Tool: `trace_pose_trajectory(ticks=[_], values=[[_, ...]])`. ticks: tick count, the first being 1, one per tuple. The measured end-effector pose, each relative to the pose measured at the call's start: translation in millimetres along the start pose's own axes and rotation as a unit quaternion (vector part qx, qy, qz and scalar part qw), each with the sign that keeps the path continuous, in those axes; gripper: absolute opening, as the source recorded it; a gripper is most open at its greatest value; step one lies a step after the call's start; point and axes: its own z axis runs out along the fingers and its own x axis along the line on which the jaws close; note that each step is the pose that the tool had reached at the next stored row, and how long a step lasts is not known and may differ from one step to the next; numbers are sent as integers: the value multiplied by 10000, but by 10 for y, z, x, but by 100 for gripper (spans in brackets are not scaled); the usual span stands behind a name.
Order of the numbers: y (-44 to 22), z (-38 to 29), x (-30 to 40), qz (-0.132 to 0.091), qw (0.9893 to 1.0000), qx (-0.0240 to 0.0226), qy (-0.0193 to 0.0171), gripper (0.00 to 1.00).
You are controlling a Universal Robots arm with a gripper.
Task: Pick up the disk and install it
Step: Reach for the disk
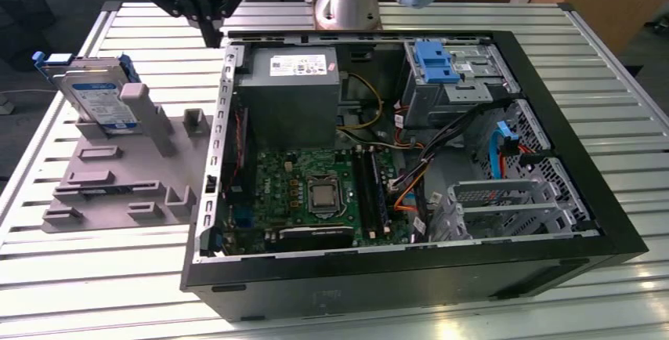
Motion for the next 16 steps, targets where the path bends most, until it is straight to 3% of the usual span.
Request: trace_pose_trajectory(ticks=[16], values=[[4, 7, 64, 0, 10000, 0, 0, 11]])
